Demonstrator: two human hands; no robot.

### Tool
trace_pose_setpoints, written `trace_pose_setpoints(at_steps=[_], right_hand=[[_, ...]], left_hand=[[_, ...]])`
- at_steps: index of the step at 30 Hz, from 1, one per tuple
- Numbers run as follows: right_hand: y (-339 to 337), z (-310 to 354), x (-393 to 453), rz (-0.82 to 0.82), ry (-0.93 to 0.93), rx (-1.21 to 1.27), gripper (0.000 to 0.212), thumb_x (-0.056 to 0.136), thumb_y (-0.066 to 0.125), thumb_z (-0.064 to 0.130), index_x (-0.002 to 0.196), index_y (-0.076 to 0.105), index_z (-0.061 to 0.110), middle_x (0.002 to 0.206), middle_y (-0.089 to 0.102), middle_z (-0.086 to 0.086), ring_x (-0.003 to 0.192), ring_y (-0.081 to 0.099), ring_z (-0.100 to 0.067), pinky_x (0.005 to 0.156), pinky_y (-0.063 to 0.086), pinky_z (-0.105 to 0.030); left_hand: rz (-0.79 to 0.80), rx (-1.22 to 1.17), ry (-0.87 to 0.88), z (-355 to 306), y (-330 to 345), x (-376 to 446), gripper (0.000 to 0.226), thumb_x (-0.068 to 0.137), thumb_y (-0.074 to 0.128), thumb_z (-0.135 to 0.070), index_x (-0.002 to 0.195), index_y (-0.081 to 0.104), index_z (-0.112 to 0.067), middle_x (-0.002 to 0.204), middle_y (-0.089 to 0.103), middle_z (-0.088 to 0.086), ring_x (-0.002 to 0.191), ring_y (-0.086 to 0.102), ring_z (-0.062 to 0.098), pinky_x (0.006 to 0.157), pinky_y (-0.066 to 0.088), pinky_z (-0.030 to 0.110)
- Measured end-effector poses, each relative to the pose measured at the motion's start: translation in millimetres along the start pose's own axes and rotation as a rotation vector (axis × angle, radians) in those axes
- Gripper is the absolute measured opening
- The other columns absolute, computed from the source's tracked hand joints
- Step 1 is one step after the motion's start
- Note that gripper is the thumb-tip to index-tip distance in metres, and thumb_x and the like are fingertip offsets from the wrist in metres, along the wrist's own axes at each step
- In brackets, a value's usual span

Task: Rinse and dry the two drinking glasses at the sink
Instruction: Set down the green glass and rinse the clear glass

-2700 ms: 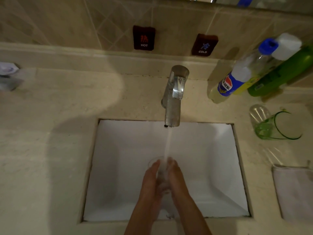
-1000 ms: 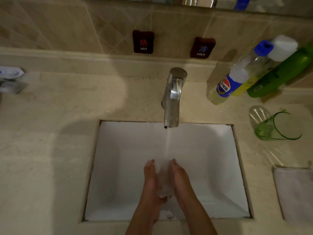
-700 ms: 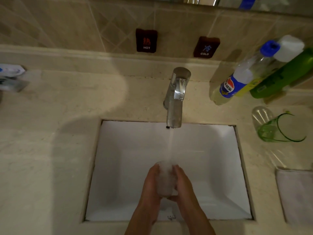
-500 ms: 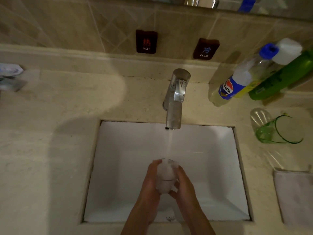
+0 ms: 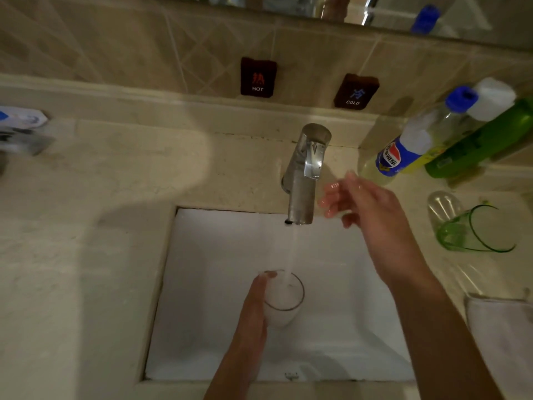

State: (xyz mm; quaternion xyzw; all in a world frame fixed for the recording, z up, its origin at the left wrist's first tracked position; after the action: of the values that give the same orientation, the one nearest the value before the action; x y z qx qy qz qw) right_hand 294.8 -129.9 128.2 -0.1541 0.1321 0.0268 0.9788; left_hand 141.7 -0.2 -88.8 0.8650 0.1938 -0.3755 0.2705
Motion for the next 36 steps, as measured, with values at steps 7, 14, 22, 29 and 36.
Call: trace_pose_setpoints(at_steps=[7,14,22,29,36], right_hand=[[32,27,21,0.182,0.032,-0.123,0.041,0.101,0.048,0.041,0.086,0.067,0.009,0.066,0.066,0.001,0.057,0.056,-0.007,0.057,0.038,-0.016],[32,20,20,0.130,-0.032,-0.081,0.046,0.101,0.049,0.038,0.083,0.061,-0.002,0.060,0.051,-0.002,0.051,0.047,-0.006,0.063,0.043,-0.023],[37,-3,9,0.018,-0.096,0.004,0.041,0.098,0.053,0.035,0.081,0.063,-0.001,0.055,0.049,0.004,0.052,0.046,-0.004,0.055,0.044,-0.016],[18,-121,-43,-0.129,0.162,-0.019,0.015,0.100,0.052,0.023,0.095,0.066,0.026,0.090,0.070,0.001,0.087,0.063,-0.016,0.079,0.050,-0.034],[79,-187,-87,0.164,0.233,0.143,0.105,0.063,0.083,0.050,0.150,0.030,0.026,0.147,0.047,0.011,0.130,0.049,0.003,0.102,0.051,-0.028]], left_hand=[[0.026,-0.012,-0.064,6,-3,0,0.034,0.099,0.052,-0.044,0.121,0.073,-0.027,0.121,0.077,-0.005,0.112,0.069,0.012,0.078,0.058,0.028],[0.035,-0.012,-0.043,3,-1,2,0.048,0.089,0.056,-0.050,0.127,0.069,-0.024,0.130,0.073,-0.003,0.129,0.062,0.018,0.119,0.039,0.046],[0.050,-0.015,-0.034,-14,7,4,0.024,0.103,0.051,-0.032,0.116,0.069,-0.024,0.120,0.072,-0.005,0.102,0.068,0.006,0.073,0.053,0.023],[0.071,0.023,-0.039,-21,9,11,0.023,0.101,0.057,-0.040,0.108,0.077,-0.032,0.130,0.066,0.002,0.121,0.061,0.025,0.106,0.052,0.054],[0.133,0.058,-0.016,-20,21,-2,0.044,0.103,0.047,-0.049,0.127,0.070,-0.020,0.125,0.075,0.009,0.118,0.070,0.029,0.106,0.052,0.050]])
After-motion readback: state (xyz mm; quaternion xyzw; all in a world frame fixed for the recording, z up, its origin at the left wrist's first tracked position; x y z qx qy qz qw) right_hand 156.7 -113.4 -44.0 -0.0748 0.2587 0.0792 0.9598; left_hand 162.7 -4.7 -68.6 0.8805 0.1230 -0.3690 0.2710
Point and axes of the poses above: each hand's wrist, its own x-axis towards the middle knuckle, its own y-axis out of the palm, z = x × y, the point moved 7 cm from there along x, towards the middle knuckle
